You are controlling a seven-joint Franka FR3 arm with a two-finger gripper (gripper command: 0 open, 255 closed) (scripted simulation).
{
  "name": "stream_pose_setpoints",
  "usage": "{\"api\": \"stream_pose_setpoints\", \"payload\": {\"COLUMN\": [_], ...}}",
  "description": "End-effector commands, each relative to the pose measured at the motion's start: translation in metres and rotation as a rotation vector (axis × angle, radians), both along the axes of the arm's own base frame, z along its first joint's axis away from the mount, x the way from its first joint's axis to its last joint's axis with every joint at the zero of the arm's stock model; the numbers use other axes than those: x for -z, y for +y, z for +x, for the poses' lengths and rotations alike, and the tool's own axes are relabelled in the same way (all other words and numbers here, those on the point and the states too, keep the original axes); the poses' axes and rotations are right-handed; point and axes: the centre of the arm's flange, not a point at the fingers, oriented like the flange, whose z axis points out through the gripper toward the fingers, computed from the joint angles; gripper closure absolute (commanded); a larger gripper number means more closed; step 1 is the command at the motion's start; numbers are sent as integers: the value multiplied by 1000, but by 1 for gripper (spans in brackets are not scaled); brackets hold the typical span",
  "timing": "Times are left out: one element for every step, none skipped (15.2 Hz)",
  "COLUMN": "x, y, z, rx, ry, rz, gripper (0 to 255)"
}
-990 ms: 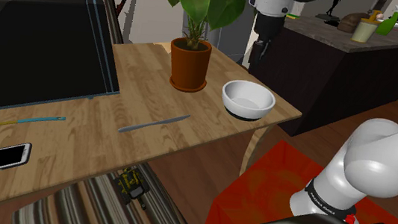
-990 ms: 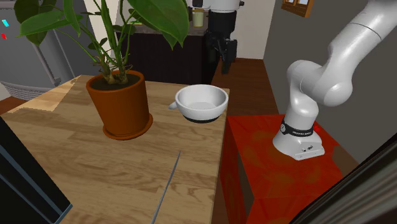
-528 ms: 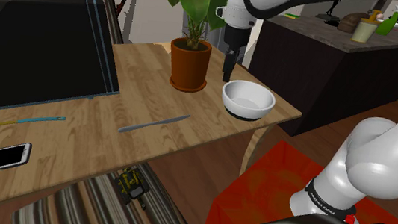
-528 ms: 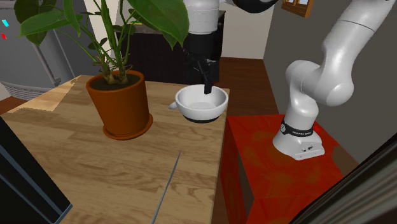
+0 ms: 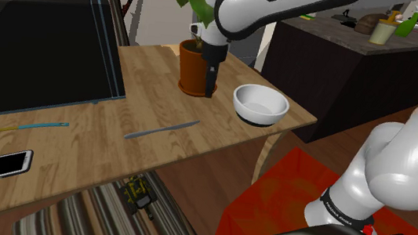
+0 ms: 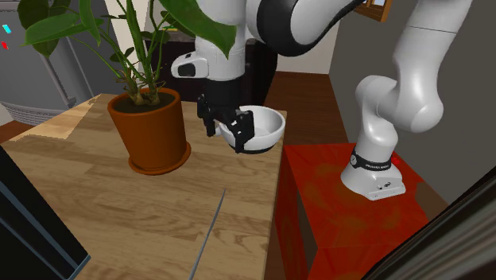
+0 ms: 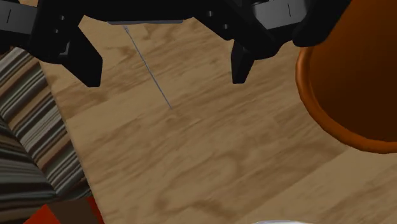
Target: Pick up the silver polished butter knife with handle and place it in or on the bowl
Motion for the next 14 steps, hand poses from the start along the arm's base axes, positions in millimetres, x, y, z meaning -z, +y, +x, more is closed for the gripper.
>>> {"api": "stream_pose_setpoints", "payload": {"x": [11,16,22,28,33,39,44,50,55,60,66,71,76,81], "y": [18,28,39,49,59,70,81,92,103,114,125,136,148,159], "z": [10,15,20,24,28,32,36,39,41,44,46,47,49,50], "rx": [-68,-100,-133,-166,-198,-231,-264,-297,-329,-362,-395,-427,-460,-492], "ry": [0,0,0,0,0,0,1,1,1,1,1,1,1,2], "rz": [9,13,17,21,25,29,33,37,41,45,49,53,57,61], "gripper": [0,0,0,0,0,0,0,0,0,0,0,0,0,0]}}
